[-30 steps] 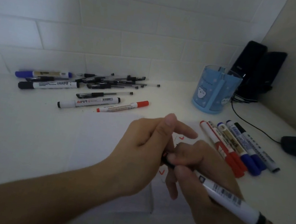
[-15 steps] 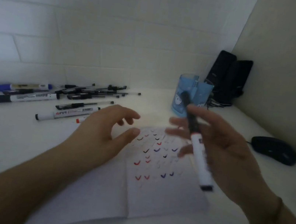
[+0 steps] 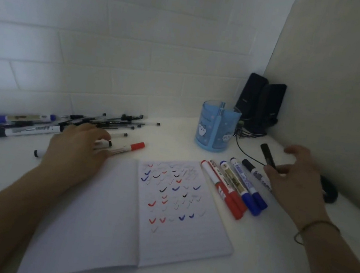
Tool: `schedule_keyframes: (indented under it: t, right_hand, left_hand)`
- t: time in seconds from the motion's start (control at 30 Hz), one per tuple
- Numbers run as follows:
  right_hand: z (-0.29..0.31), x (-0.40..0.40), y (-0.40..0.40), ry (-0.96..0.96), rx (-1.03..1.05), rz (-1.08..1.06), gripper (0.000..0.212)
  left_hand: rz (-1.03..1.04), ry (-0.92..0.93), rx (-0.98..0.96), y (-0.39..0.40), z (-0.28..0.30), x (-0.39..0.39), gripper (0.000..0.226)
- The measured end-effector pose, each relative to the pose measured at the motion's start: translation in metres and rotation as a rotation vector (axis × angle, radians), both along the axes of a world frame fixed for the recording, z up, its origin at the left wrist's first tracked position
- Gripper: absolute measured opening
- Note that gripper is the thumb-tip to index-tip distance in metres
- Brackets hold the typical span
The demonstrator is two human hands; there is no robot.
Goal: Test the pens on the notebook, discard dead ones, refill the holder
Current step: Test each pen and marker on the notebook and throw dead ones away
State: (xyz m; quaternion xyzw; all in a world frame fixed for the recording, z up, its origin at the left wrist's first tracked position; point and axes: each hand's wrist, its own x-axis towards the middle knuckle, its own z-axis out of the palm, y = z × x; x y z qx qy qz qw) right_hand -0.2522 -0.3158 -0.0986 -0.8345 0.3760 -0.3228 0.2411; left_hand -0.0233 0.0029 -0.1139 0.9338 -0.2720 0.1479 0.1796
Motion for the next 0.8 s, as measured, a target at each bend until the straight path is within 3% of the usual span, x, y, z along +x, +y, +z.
schedule_keyframes:
  t: [0.13,0.3,0.47,0.53,0.7,0.8]
  right_hand:
    - [-0.009,0.003,0.0,0.065,-0.043,0.009,0.018]
    - [-0.024,0.009,-0.002,0.21,-0.082,0.079,0.02]
    - [-0.024,0.01,-0.004,0.155,-0.147,0.1,0.009]
    - [-0.022,0.011,-0.008,0.086,-0.164,0.023,0.015]
    - [-0.033,0.013,-0.01,0.306,-0.17,-0.016,0.028]
    - [-0.015,0.012,0.011,0.2,-0.394,-0.002,0.037]
  left_hand:
    - [0.052,0.033,0.048,0.003,-0.002,0.005,0.035]
    - [0.081,0.041,0.131,0.001,-0.003,0.004,0.032]
    - [0.09,0.077,0.148,-0.002,-0.003,0.003,0.024]
    - [0.081,0.068,0.14,-0.002,-0.003,0.002,0.022]
    - [-0.008,-0.026,0.015,-0.002,0.0,-0.002,0.013]
    - [-0.232,-0.109,-0.206,-0.009,0.005,-0.023,0.012]
